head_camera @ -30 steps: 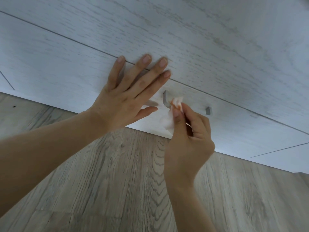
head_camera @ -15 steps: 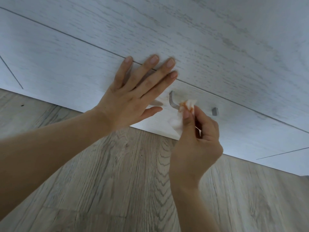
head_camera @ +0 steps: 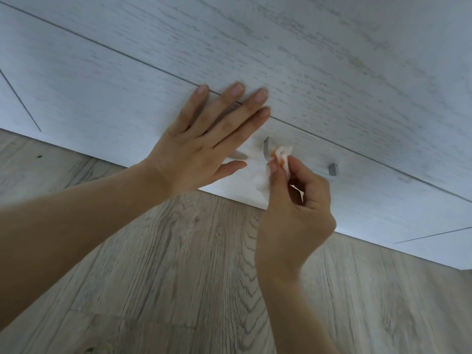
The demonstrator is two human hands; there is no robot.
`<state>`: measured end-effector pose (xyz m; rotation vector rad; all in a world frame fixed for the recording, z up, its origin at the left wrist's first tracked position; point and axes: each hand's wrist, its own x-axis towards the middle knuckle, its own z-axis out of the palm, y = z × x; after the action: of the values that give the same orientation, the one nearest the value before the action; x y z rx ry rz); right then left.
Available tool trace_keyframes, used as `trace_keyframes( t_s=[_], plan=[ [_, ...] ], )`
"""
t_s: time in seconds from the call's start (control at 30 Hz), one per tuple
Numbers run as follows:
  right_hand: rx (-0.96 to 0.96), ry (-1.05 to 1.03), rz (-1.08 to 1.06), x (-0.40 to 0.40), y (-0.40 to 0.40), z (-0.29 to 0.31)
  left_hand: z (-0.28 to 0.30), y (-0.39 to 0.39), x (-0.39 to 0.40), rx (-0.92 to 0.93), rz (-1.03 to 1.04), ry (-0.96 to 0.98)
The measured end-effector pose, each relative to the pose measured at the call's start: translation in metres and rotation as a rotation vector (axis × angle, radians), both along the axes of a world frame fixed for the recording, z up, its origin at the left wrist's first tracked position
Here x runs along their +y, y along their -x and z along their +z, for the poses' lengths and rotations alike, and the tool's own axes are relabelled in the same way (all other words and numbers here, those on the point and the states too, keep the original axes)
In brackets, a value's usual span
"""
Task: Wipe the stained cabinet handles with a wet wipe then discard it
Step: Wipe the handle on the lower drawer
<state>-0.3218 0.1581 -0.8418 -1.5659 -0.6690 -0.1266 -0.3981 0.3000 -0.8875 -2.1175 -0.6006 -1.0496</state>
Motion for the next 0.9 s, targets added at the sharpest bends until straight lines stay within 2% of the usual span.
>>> trace_keyframes(
  t_s=[0.2,0.37,0.43,0.6,0.8,0.9],
  plan=[
    [-0.064,0.043,0.052,0.003,0.006,0.001,0.001,0.002,0.002,-0.003,-0.014,0.005],
    [0.126,-0.031,-0.042,-0.004,0.0,0.001,0.002,0.004,0.002,0.012,-0.022,-0.007],
    [0.129,-0.058,-0.075,-0.005,0.001,0.008,0.002,0.007,0.004,0.015,-0.024,-0.028],
    [0.047,-0.081,-0.027,0.009,0.011,0.02,0.0,0.009,0.003,-0.057,-0.023,-0.001],
    [-0.204,0.02,-0.125,0.021,0.008,0.011,0.0,0.012,0.008,-0.089,-0.038,-0.009],
    [-0.305,0.074,-0.106,0.018,-0.003,0.007,-0.002,0.01,0.008,-0.093,-0.031,-0.016]
  ],
)
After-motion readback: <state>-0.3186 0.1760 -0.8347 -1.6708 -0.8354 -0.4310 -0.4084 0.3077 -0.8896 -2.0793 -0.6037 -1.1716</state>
